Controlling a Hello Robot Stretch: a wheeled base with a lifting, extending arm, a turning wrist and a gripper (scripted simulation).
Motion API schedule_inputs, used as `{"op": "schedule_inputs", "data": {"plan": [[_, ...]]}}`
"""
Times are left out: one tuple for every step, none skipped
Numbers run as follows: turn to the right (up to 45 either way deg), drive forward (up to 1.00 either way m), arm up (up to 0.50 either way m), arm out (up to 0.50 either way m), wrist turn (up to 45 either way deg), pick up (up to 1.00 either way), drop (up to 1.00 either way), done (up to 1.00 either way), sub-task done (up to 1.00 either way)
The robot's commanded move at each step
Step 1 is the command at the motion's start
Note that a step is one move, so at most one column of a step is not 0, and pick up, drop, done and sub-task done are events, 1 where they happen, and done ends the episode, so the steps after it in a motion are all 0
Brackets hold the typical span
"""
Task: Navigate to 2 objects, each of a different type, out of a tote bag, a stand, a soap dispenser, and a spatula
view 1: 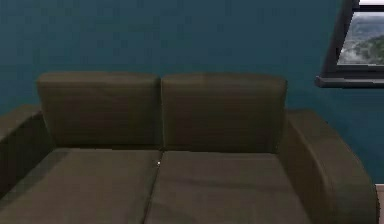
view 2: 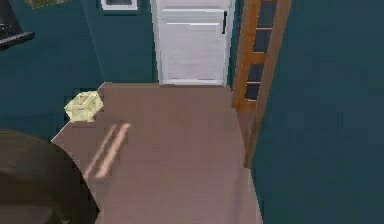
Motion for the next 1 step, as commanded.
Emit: {"op": "schedule_inputs", "data": {"plan": [[-45.0,0.00,0.00,0.00,0.0,0.00,0.00,0.00,0.00]]}}
